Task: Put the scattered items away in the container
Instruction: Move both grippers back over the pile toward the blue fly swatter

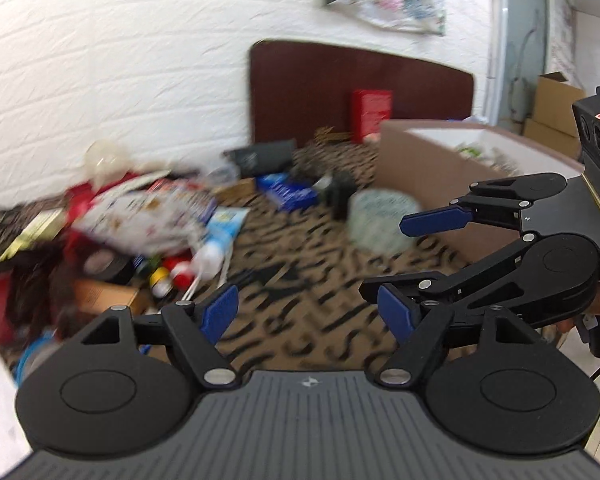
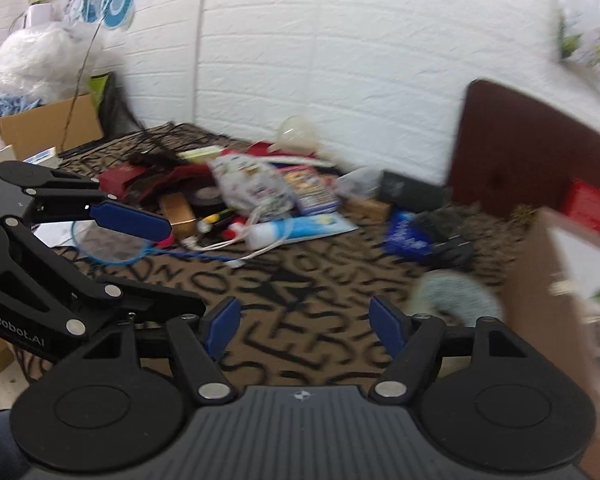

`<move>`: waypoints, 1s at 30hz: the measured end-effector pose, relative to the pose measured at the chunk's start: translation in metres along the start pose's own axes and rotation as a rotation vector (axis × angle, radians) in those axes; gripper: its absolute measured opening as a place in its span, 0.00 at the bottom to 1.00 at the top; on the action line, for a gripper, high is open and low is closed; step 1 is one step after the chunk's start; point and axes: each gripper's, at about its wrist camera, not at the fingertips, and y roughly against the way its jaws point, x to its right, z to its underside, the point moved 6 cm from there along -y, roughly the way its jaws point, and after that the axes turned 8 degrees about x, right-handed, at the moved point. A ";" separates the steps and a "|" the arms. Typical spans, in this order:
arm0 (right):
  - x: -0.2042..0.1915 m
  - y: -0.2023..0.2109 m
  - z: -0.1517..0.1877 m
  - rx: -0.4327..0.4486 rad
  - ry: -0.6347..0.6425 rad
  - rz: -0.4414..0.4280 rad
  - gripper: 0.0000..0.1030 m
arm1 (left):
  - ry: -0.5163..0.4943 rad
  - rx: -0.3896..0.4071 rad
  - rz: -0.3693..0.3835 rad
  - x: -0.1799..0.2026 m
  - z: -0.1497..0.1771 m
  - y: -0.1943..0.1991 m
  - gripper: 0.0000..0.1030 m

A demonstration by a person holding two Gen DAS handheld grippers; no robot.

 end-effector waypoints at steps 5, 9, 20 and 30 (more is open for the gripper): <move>-0.029 -0.029 0.015 -0.052 0.014 -0.052 0.72 | 0.030 -0.045 -0.066 -0.022 0.025 0.005 0.76; -0.044 -0.040 0.021 -0.075 0.038 -0.078 0.75 | 0.052 -0.048 -0.092 -0.036 0.036 0.016 0.76; -0.083 -0.077 -0.010 0.017 0.259 -0.167 0.92 | 0.075 -0.019 -0.183 -0.080 0.039 0.039 0.77; -0.094 -0.109 -0.012 -0.021 0.306 -0.203 0.92 | 0.182 -0.056 -0.379 -0.131 0.046 0.046 0.85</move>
